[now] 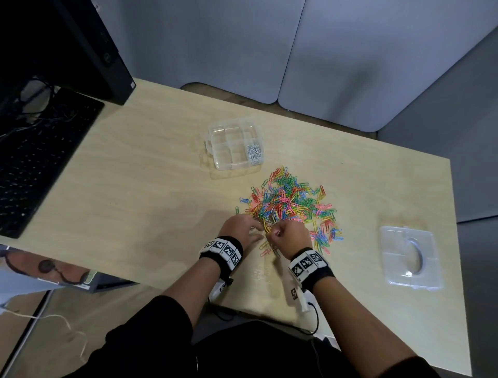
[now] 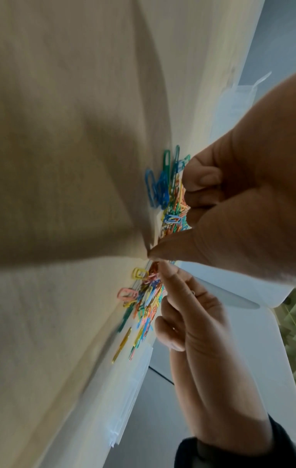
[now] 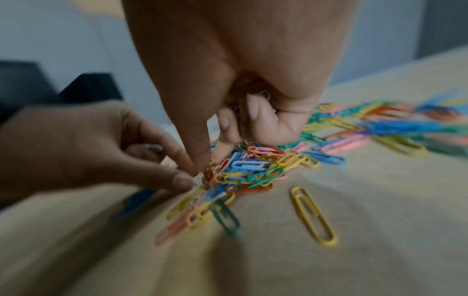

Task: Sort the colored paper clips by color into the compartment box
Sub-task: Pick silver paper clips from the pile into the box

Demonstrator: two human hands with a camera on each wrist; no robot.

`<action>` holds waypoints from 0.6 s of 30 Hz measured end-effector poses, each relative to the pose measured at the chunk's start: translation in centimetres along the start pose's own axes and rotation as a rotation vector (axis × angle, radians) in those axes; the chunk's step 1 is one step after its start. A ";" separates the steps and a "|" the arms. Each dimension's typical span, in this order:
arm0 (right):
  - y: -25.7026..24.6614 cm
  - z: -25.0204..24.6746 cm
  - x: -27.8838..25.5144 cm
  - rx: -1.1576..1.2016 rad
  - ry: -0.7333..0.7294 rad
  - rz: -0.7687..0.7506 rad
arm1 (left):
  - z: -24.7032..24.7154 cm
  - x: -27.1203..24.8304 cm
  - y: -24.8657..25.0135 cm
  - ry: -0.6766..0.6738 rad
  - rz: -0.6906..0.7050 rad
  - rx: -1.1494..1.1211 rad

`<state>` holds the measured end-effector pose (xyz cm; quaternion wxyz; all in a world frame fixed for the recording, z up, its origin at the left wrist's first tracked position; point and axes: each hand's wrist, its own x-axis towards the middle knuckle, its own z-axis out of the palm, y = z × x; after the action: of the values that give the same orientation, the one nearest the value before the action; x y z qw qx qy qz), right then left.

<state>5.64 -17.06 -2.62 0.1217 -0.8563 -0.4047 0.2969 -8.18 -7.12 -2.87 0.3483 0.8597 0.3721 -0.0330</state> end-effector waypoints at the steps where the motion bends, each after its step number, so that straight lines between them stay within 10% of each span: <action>1: 0.3 -0.2 -0.1 0.067 0.014 0.031 | 0.2 0.1 0.0 -0.001 0.010 -0.005; 10: 3.2 -2.3 -0.4 -0.033 0.078 0.249 | 0.7 1.1 1.3 0.021 -0.137 -0.041; 18: 0.8 -1.9 0.3 -0.111 0.146 -0.016 | 0.9 2.2 2.4 -0.101 -0.256 0.046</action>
<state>7.40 -17.26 -1.57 0.1056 -0.8778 -0.4176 0.2096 -4.82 -7.51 -2.90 0.3398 0.8101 0.4600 -0.1289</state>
